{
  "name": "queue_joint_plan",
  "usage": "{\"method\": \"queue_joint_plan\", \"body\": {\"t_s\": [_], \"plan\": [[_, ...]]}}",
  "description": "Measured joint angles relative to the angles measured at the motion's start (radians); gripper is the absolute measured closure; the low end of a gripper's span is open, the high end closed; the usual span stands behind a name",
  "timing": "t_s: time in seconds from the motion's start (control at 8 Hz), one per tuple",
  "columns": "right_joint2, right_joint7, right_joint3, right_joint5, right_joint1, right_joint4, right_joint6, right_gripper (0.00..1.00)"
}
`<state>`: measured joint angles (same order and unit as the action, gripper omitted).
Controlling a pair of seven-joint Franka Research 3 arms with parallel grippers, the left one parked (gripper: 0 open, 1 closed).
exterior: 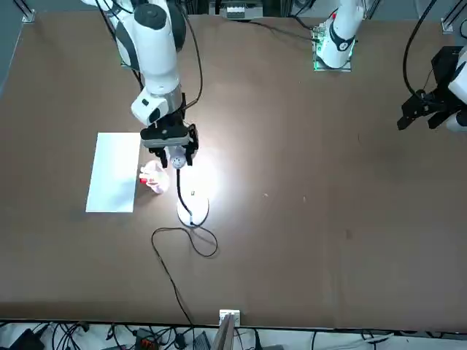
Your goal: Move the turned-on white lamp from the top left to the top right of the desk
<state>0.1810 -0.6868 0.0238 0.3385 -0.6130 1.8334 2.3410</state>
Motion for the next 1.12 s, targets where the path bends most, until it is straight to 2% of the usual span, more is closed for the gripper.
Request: {"method": "queue_joint_plan", "body": {"t_s": [0.38, 0.62, 0.88, 1.0, 1.12], "plan": [[0.004, -0.039, 0.0, 0.0, 0.0, 0.0, 0.018, 0.0], [0.004, -0.056, 0.0, 0.0, 0.0, 0.0, 0.019, 0.04], [0.004, -0.083, -0.001, 0.0, 0.0, -0.001, 0.014, 0.17], [0.003, -0.088, -0.001, 0.0, -0.001, -0.002, 0.007, 0.27], [0.003, -0.089, -0.001, 0.0, -0.001, -0.004, 0.001, 0.27]]}}
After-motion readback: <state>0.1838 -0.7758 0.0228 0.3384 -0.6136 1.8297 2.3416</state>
